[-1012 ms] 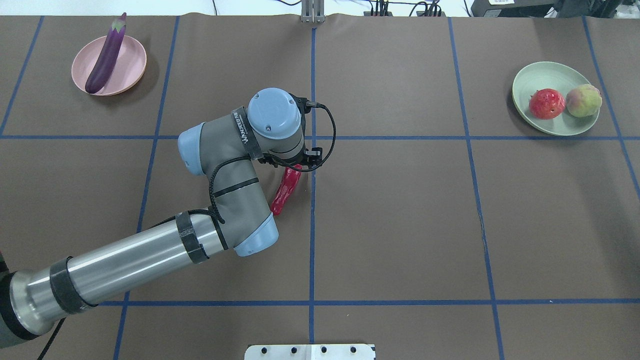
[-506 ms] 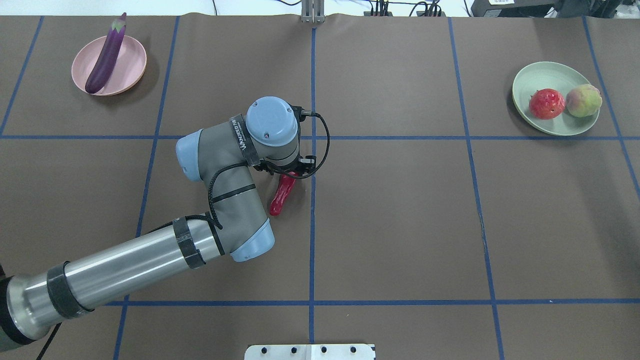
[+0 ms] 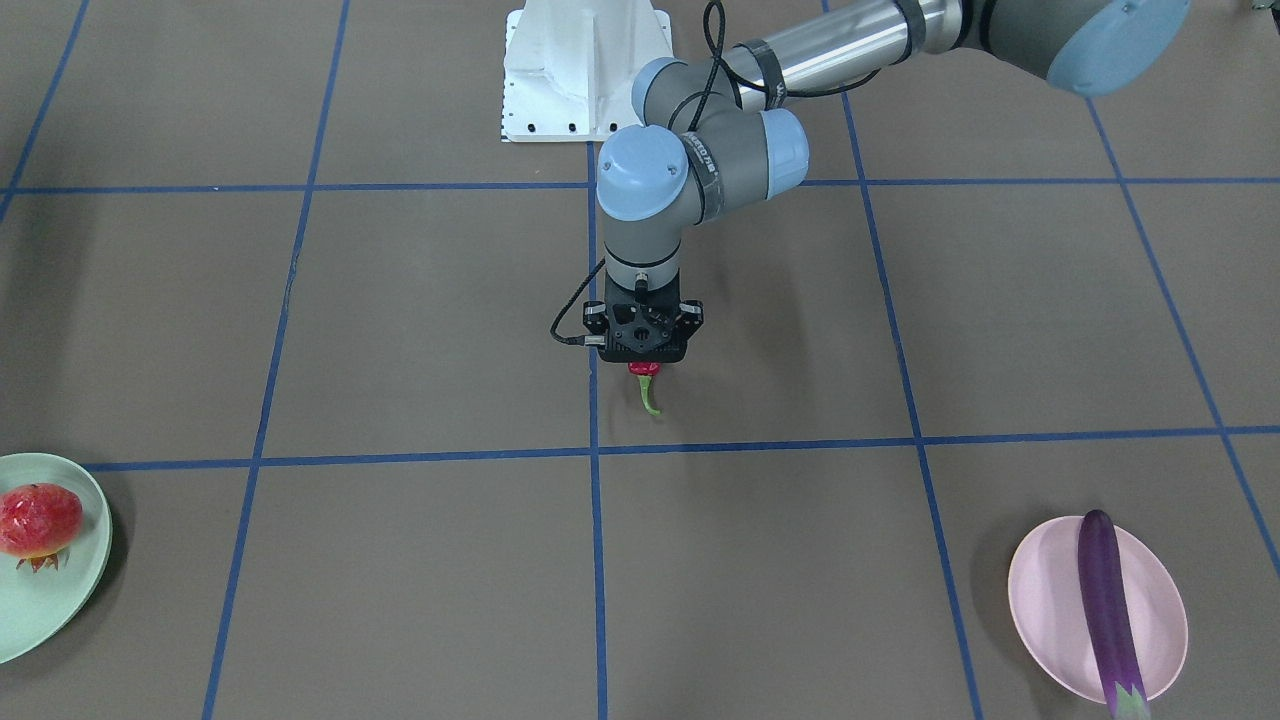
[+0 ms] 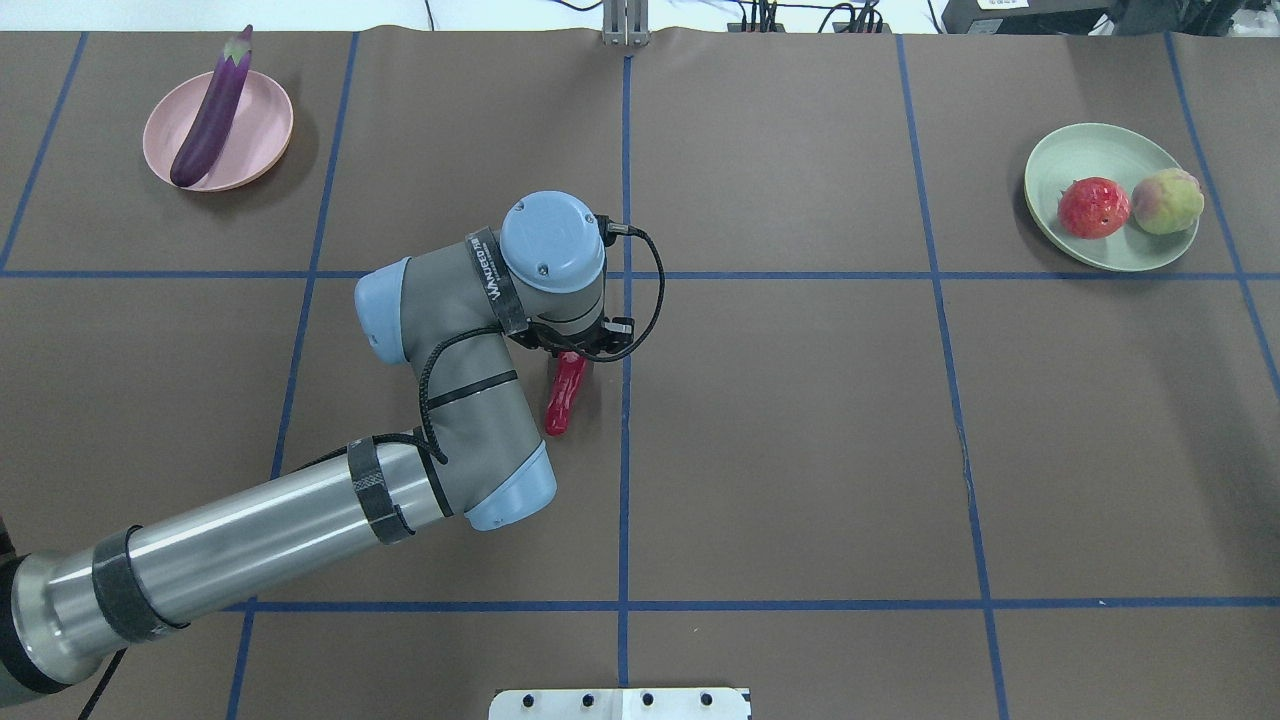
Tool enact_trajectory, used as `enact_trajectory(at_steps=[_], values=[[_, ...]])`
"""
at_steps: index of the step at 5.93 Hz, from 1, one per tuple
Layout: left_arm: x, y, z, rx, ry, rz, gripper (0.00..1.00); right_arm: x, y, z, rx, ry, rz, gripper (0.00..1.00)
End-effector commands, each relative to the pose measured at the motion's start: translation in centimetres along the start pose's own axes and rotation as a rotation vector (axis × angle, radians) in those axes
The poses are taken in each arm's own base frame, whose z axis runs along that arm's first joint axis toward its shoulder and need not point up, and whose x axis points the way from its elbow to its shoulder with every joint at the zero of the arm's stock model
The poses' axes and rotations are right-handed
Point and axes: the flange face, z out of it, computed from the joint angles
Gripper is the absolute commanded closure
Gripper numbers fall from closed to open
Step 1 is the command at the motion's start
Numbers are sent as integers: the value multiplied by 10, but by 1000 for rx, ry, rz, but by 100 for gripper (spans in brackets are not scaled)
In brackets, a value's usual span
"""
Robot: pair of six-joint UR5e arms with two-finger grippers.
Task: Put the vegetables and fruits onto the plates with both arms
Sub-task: 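Lower the left gripper and grasp the red chili pepper, then carry the chili with the left gripper onto the pink plate, release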
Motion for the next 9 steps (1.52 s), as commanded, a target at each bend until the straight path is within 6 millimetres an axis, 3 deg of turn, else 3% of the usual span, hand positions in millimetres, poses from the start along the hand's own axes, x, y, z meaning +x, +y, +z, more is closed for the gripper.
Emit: enact_trajectory(at_steps=[1,2,4,6,7,8,9], values=[[-29,-43,-28,47,-5,28,100,0,0,0,-1,2,1,0],[-86,-103,-45,58,-28,41,100,0,0,0,-1,2,1,0],[-246,-222,-45,-65,-59,107,100,1,0,3,-4,1,0,0],[-369,-276,-41,-92,-125,140,100,0,0,3,-5,1,-2,0],[-406,-285,-26,-92,-138,129,82,-2,-1,2,-2,0,-6,0],[-416,-288,-26,-88,-140,166,10,-3,-5,1,0,0,-8,0],[-428,-293,-33,-87,-143,205,0,-4,-7,1,1,0,-9,0]])
